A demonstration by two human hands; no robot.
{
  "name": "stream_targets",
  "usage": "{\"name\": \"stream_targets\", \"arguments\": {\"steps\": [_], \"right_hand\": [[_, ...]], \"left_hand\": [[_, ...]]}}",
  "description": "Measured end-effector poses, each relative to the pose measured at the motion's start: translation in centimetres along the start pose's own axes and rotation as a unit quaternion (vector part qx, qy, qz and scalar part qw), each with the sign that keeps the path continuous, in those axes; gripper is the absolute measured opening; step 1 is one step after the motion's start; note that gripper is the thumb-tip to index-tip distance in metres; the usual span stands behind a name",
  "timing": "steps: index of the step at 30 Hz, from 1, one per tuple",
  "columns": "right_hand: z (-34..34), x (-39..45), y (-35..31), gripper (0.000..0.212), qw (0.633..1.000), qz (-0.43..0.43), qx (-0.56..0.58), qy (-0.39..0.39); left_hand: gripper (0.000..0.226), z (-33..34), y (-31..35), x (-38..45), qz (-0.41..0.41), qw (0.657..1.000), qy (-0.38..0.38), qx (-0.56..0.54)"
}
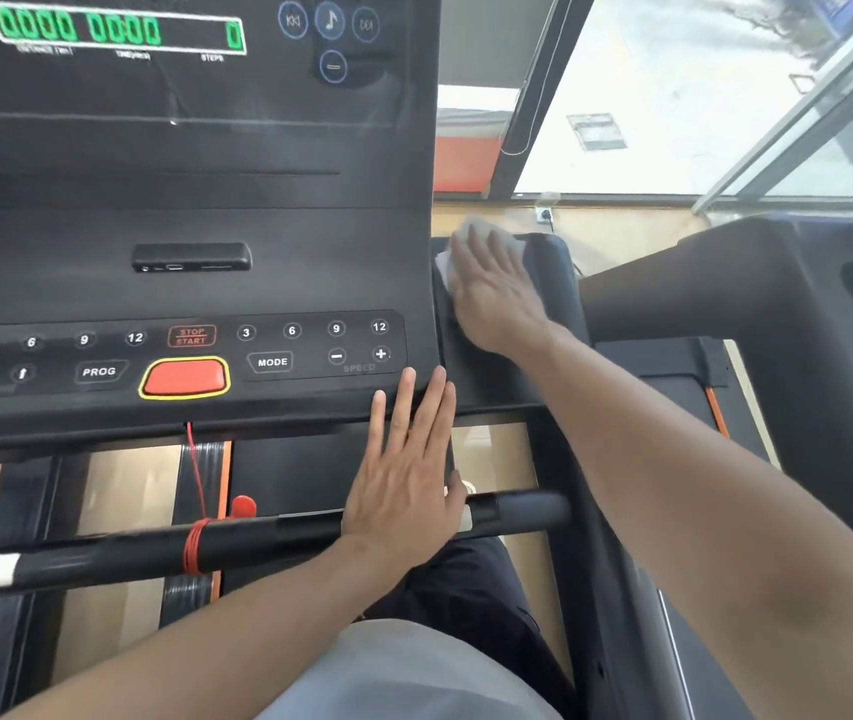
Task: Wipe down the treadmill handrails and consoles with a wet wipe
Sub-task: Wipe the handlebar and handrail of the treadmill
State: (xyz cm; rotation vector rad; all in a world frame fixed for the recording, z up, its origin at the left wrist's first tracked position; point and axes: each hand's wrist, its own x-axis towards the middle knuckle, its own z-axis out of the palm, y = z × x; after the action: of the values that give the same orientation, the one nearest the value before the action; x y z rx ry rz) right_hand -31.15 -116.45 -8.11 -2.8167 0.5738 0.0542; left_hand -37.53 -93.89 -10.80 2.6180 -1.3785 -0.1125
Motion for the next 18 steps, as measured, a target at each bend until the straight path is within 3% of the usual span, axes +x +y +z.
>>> {"name": "stream_targets", "arguments": {"steps": [3,6,9,15,18], "right_hand": [[0.1,-0.7,0.6,0.056,0.998,-0.056,0.004,-0.026],[-1.3,0.2,4.8,0.056,0.999,0.050,-0.011,0.002],[-1.4,-0.4,5.6,0.059,0.984,0.170,0.050,0.004],[-0.4,-7.5,4.7,0.054,0.978,0.174,0.103,0.049],[0.9,-13.0,3.7,0.051,0.973,0.197,0.069,0.095]], "left_hand": [[0.092,0.0,0.2,0.0,0.001,1.000,-0.007,0.003],[0.092,0.1,0.3,0.0,0.001,1.000,-0.005,0.003],[0.091,0.1,0.1,0.0,-0.002,1.000,-0.002,-0.001],[0.091,0.2,0.1,0.0,0.002,1.000,0.005,-0.007],[0.091,0.3,0.2,0.0,-0.001,1.000,0.007,-0.010]]}}
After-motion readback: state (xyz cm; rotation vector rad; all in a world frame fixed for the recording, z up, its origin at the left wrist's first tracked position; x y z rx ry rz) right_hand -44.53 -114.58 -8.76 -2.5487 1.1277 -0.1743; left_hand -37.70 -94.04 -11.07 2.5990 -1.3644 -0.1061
